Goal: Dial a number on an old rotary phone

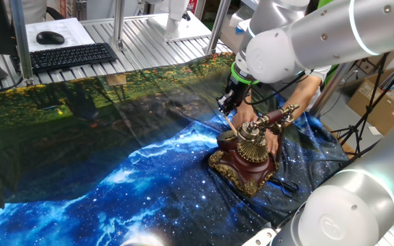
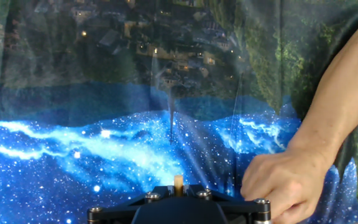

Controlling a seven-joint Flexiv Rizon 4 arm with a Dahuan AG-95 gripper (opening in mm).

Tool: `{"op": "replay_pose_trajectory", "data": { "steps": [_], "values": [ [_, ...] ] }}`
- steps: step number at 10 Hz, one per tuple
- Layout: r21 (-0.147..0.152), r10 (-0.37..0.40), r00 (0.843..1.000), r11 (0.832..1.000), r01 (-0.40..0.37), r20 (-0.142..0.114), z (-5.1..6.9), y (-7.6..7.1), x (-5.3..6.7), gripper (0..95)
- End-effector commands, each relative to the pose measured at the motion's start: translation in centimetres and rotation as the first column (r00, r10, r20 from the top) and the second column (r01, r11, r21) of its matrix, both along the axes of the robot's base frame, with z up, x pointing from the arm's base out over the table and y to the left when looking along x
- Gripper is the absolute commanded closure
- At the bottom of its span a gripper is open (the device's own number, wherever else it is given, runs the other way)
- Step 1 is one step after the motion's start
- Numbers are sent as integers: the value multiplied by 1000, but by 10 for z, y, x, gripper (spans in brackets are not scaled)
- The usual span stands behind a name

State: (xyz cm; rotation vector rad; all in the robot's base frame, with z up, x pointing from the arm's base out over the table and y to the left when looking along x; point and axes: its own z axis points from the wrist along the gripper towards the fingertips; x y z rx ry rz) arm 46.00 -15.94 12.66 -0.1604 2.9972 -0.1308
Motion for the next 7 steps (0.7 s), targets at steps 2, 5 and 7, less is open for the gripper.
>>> {"op": "replay_pose_trajectory", "data": {
  "steps": [2, 5, 7],
  "values": [
    [-4, -1, 1000, 1000, 1, 0, -1, 0, -2, 950],
    [-11, 0, 1000, 1000, 0, 1, 0, 2, -4, 950],
    [-16, 0, 1000, 1000, 0, 1, 0, 2, -4, 950]
  ]
}}
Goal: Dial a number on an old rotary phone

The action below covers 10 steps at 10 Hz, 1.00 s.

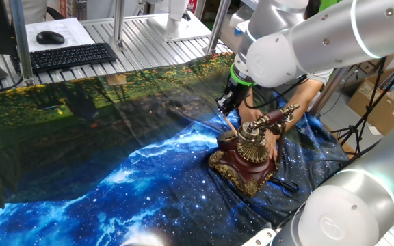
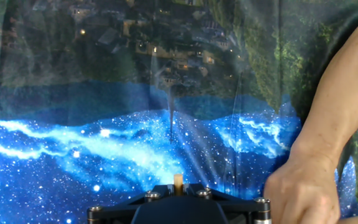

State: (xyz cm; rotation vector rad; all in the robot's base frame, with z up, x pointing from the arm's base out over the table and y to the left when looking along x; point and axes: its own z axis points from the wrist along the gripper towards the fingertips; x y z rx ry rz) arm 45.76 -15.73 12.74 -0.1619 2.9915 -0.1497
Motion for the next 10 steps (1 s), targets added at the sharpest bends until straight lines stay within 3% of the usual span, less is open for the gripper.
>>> {"op": "replay_pose_trajectory", "data": {
  "steps": [1, 6, 10],
  "values": [
    [-6, -2, 1000, 1000, 2, -5, -1, 0, -2, 950],
    [-16, -38, 999, 999, 38, -3, -1, 9, -6, 950],
    [-47, -51, 999, 998, 51, 1, -4, 19, -7, 950]
  ]
}}
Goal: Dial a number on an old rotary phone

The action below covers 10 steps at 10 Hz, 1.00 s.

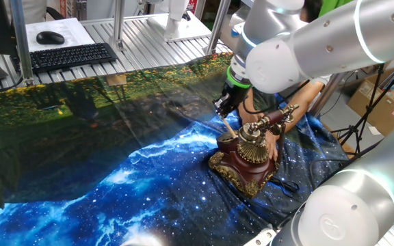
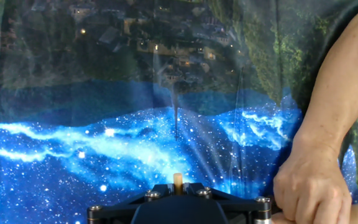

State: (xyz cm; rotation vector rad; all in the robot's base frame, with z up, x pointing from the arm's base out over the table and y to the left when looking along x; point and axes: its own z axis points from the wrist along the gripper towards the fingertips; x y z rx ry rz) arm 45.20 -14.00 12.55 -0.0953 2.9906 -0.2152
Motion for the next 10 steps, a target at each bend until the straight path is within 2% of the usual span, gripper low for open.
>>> {"op": "replay_pose_trajectory", "data": {
  "steps": [1, 6, 10],
  "values": [
    [-12, -5, 1000, 1000, 5, -3, -3, 3, 0, 950],
    [-37, -25, 1000, 999, 26, 10, -7, 9, -1, 950],
    [-38, -60, 998, 997, 61, 31, -11, 14, 1, 950]
  ]
}}
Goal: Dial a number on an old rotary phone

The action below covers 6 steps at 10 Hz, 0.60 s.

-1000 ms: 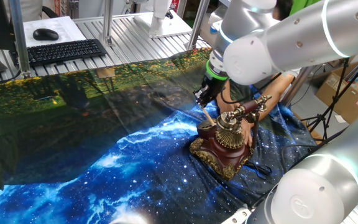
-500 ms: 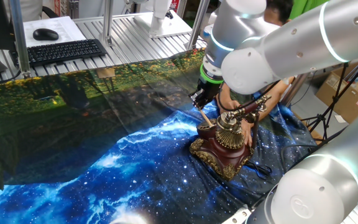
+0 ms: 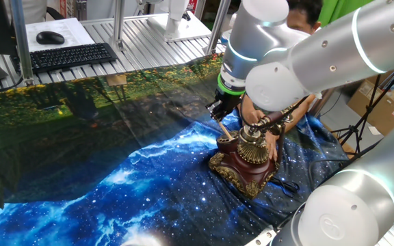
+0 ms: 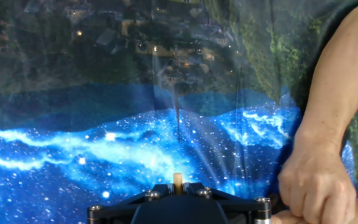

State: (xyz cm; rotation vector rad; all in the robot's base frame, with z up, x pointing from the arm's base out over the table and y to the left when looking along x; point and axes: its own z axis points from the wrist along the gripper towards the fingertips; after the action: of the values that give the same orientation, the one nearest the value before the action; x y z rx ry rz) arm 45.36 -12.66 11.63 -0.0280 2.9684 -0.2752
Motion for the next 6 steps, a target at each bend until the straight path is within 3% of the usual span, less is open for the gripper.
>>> {"op": "replay_pose_trajectory", "data": {
  "steps": [1, 3, 6],
  "values": [
    [-2, -27, 1000, 1000, 27, 11, -3, 2, 0, 950],
    [-2, -47, 999, 999, 47, 19, -5, 5, 1, 950],
    [-27, -57, 998, 998, 59, 38, -9, 9, 3, 950]
  ]
}}
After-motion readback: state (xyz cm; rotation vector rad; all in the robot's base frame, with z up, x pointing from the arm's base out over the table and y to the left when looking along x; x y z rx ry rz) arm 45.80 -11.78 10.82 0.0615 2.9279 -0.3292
